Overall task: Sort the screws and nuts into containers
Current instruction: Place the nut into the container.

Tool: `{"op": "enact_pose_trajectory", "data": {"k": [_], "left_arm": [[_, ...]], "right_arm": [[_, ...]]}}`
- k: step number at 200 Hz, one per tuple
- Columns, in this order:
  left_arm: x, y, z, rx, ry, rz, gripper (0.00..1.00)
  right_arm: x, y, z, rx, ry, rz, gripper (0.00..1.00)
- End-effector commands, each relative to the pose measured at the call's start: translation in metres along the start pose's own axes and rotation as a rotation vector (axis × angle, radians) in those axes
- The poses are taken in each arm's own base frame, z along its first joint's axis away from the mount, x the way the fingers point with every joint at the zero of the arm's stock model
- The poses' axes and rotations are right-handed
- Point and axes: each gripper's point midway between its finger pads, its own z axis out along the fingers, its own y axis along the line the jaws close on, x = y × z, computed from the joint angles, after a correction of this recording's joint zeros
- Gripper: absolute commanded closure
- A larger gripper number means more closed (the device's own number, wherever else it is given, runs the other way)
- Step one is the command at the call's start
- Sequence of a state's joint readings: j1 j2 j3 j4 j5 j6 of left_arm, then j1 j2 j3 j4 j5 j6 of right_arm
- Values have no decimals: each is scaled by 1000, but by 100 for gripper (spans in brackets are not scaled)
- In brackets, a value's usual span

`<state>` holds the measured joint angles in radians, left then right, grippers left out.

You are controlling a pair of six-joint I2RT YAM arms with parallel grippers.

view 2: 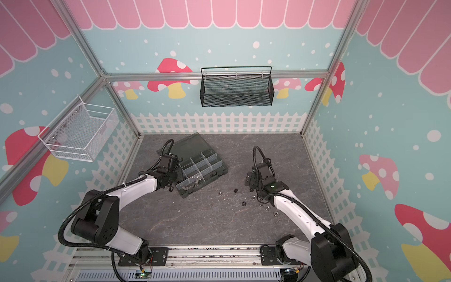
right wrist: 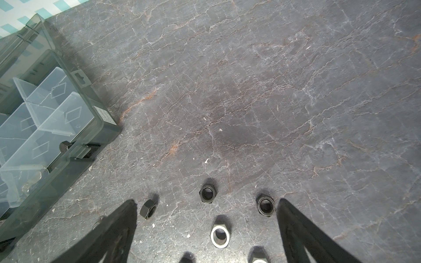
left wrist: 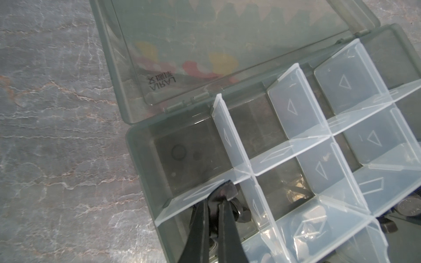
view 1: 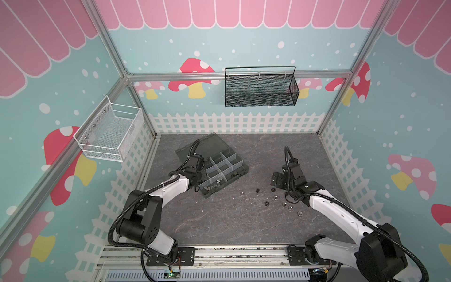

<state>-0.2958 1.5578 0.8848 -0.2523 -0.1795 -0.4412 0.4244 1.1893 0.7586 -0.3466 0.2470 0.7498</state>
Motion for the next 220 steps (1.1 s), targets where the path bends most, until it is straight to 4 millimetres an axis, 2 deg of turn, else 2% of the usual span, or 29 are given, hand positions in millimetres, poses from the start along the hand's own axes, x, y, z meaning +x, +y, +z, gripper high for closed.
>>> {"op": "enact_pose_trajectory", "data": {"k": [1,95,121,159,172,192,220], "left_arm": [[-12,-3,1,8,-28,-9,92],[-11,1,-12,11,-53,-27,78],[-12,3,-18,13,-64,-39,77],[-11,4,-34,37,-83,-62,68],[-10,6,-41,47,-95,-75,64],[-8,8,-53,65,-116,-96,51],[-5,14,-71,80,-149,-128,28]], "right_arm": [[-3,-4,-3,9,-19,23,3],[-3,-3,-3,6,-17,24,3],[-2,-4,-3,6,-14,24,3],[3,-6,-2,15,0,19,3],[6,-8,-2,20,9,18,3],[12,-11,-1,25,25,17,3],[22,-15,2,33,58,14,3]]}}
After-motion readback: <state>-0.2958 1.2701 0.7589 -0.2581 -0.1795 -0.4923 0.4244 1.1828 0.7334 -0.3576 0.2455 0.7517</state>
